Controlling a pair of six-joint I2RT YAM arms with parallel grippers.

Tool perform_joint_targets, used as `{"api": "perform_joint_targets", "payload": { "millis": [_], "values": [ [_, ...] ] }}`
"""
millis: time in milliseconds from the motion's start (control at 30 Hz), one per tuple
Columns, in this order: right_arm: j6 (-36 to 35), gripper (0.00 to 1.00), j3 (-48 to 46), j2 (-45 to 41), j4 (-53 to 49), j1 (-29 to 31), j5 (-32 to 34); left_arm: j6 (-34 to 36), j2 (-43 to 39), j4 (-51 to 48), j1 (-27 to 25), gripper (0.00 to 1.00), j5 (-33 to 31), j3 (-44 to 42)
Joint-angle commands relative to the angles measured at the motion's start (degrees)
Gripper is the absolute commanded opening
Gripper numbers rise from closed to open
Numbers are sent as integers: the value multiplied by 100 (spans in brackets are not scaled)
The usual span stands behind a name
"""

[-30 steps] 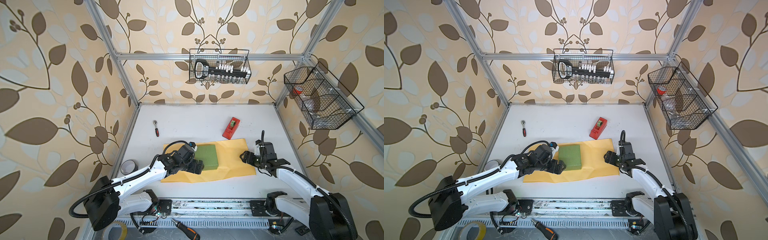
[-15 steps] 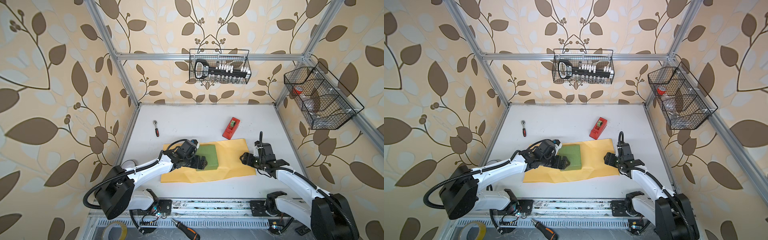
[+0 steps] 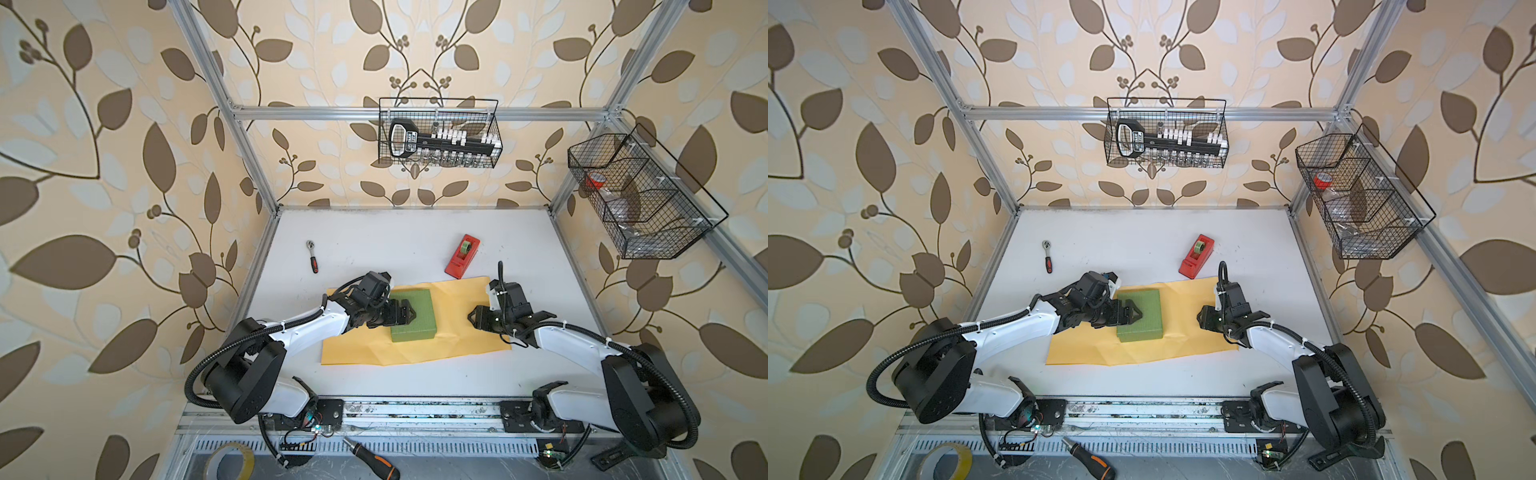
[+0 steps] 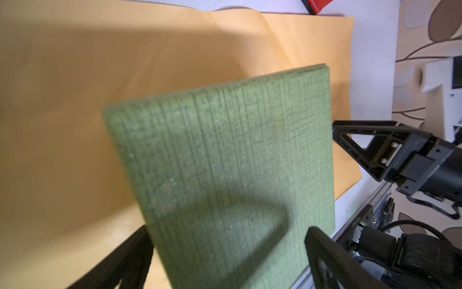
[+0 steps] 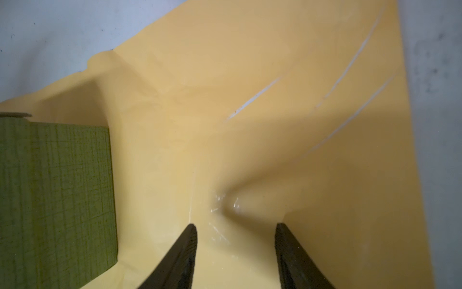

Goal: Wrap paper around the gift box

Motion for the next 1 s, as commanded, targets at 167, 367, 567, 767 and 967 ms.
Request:
{"api": "perform_joint_targets", "payload": {
  "millis": [167,367,567,767,967],
  "values": [
    [69,50,-222,3,117,21,-135,125,147,68,9,95,276,476],
    [39,49,-207,-116,12,0,-117,92,238,-86,7,95,141,493],
    [-108,53,-52,-497,-310,-184,-139,162,-562,-641,6,97,-837,220],
    [-226,55,17,-717,-525,-295,-102,-70,-873,-749,319,94,-1145,-135],
    [-208,52,-84,-471,-402,-328,-278,-200,-239,-326,1216,80,-488,-81]
  ]
}}
